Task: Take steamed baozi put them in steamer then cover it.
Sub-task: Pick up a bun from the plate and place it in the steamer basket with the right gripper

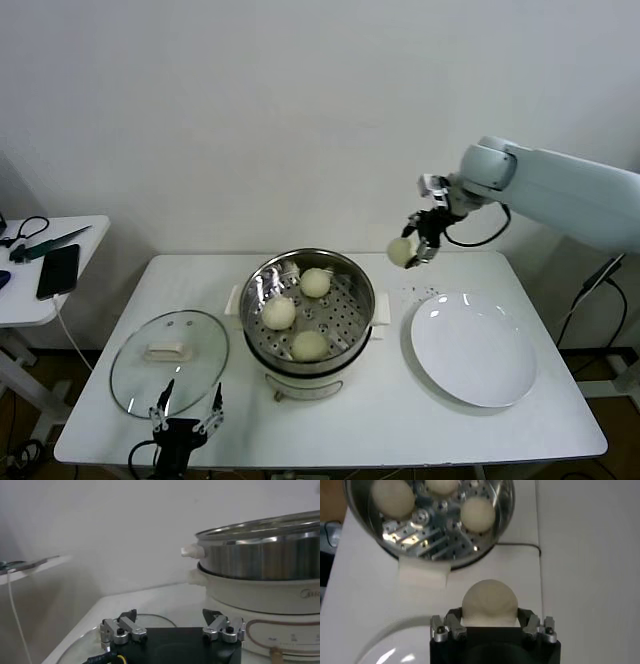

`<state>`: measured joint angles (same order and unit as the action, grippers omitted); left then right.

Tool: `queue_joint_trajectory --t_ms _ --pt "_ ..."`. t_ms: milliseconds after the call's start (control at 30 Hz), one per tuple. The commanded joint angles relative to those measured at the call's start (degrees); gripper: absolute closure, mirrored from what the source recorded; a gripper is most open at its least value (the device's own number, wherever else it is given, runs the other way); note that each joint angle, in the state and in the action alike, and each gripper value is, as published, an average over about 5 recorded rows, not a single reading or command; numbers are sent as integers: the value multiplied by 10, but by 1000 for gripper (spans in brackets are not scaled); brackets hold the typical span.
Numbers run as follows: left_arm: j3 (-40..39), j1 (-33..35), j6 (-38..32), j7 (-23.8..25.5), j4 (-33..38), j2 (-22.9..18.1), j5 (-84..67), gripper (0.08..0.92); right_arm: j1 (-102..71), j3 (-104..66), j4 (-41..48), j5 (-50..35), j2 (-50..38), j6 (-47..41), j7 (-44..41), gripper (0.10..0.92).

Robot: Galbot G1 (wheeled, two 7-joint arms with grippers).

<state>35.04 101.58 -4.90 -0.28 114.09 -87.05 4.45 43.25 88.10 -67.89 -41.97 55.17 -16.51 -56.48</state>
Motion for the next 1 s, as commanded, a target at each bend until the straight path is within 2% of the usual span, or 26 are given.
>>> queue_joint_trajectory --t_ms 33,467,1000 --pt "-14 -9 3 1 -2 5 10 177 86 112 -55 -168 130 -42 63 313" --pt "-11 -15 4 1 -1 14 8 177 42 144 -37 -147 204 -48 75 313" --pt "-8 -16 3 1 -8 14 3 177 7 159 -39 -110 204 -47 74 307"
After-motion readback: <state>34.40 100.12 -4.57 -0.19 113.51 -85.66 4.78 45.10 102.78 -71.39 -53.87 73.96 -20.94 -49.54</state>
